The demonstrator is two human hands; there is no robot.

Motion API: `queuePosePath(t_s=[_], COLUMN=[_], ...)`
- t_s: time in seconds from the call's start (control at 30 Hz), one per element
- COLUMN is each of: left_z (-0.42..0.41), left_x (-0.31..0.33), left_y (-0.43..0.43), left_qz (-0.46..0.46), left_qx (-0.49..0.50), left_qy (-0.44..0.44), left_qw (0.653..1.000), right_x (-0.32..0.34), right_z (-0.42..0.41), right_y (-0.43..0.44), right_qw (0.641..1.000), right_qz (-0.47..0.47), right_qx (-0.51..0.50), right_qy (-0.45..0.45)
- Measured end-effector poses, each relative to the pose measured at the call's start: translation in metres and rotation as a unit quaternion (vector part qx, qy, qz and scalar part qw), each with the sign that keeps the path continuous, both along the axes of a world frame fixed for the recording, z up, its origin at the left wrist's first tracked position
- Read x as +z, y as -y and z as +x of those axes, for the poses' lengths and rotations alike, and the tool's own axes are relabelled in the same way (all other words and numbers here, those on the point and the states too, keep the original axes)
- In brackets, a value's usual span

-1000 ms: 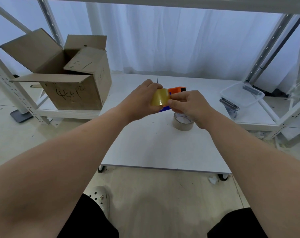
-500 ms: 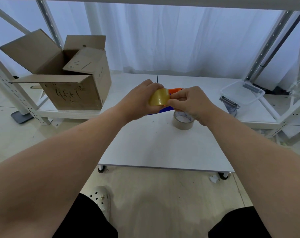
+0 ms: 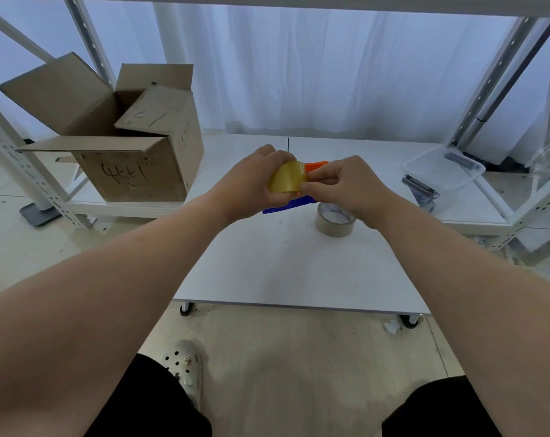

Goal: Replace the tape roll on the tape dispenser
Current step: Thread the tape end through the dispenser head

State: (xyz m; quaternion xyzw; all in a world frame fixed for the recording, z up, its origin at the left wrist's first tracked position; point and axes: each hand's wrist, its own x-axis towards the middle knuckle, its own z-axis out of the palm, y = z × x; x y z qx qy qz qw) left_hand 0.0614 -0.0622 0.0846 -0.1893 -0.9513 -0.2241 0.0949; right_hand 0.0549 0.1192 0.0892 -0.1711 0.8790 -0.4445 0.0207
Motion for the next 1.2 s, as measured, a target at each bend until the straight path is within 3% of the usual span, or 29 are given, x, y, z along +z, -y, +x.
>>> queuePosePath(t_s=[0.27,0.43,0.57,0.83,1.0,1.1,1.2], left_z=[0.001,0.000,0.000,0.001,0.000,-0.001,-0.001], left_x=[0.001,-0.002,-0.002,-0.005,-0.006,-0.006,-0.005], left_y=[-0.003,-0.007,-0.008,-0.006,-0.001,0.001,0.002], left_qz=[-0.004,0.000,-0.010,0.016,0.020,0.018,0.024], left_qx=[0.018,0.042,0.037,0.023,0.022,0.030,0.031], left_qy=[0.004,0.010,0.014,0.004,0.012,0.012,0.008], left_qw=[1.000,0.999,0.999,1.000,0.999,0.999,0.999], right_x=[-0.001,0.001,-0.002,-0.006,-0.006,-0.007,-0.008], right_z=[0.001,-0.004,-0.004,-0.008,-0.008,-0.007,-0.007], right_y=[0.008,0.025,0.025,0.016,0.011,0.012,0.014], right_qw=[0.998,0.967,0.955,0.973,0.992,0.998,0.999], right_qz=[0.022,0.197,0.249,0.171,0.046,-0.041,-0.022], right_qx=[-0.035,-0.085,-0.076,-0.053,-0.079,-0.052,-0.044], right_qy=[-0.051,-0.136,-0.141,-0.146,-0.085,-0.002,-0.008])
